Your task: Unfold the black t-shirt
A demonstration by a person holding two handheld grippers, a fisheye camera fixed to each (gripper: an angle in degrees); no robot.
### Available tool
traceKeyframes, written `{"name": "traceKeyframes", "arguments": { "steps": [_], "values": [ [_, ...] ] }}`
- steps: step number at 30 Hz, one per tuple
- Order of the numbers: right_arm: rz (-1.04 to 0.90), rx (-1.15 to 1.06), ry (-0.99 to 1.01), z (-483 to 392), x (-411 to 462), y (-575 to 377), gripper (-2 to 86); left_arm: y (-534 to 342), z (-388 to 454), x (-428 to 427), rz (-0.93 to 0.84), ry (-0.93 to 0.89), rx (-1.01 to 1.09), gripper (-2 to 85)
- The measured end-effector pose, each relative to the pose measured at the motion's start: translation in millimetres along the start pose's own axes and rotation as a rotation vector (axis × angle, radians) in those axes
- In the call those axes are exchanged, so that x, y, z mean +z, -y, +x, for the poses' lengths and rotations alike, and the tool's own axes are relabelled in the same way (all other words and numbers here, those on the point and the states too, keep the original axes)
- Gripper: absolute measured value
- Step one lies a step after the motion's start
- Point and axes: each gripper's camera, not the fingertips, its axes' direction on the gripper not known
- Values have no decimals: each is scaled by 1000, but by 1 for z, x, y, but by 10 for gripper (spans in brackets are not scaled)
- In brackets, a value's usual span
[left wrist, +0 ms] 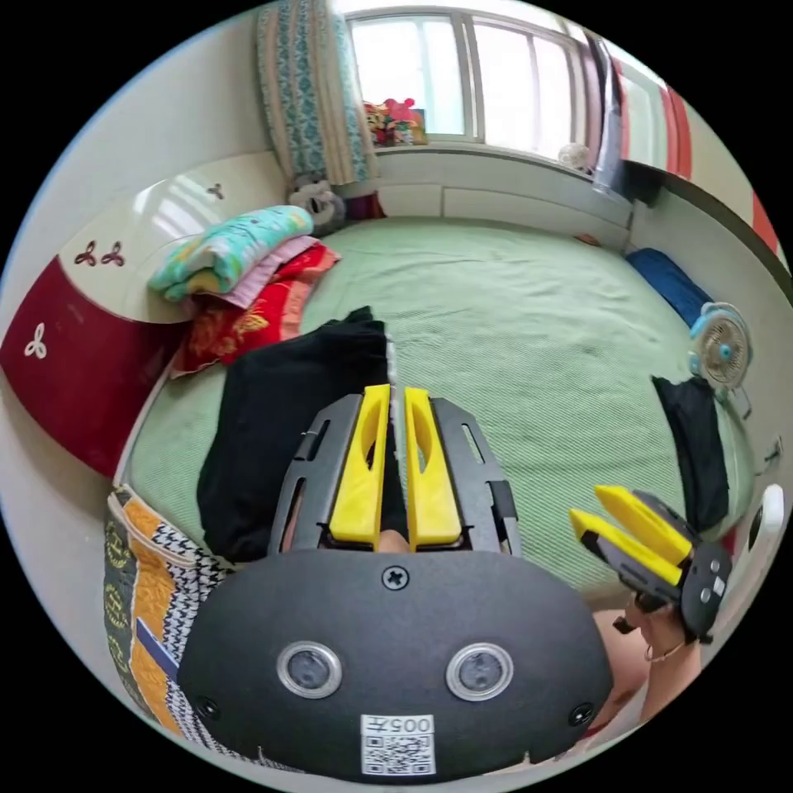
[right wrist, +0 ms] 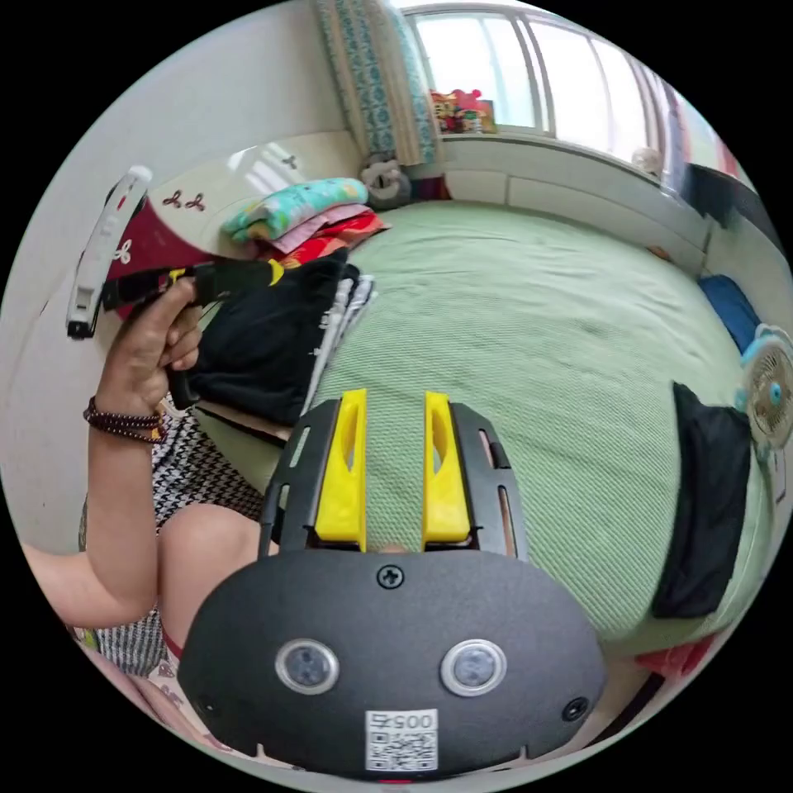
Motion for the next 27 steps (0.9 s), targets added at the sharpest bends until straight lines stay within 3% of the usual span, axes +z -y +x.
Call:
{"name": "traceKeyframes", "arguments": {
  "steps": [6, 10, 18, 27],
  "values": [
    [-31, -116, 120, -57, 64, 30, 110, -15, -70, 23, -92, 161, -114, 41],
    [-46, -138, 148, -71, 89, 48, 111, -20, -116, 19, -76, 34, -219, 30],
    [-16, -198, 158, -108, 121, 84, 111, -14, -155, 17, -47, -62, -253, 56],
    [-6, -118, 240, -119, 142, 93, 120, -12, -203, 21, -51, -111, -297, 64]
  ]
}}
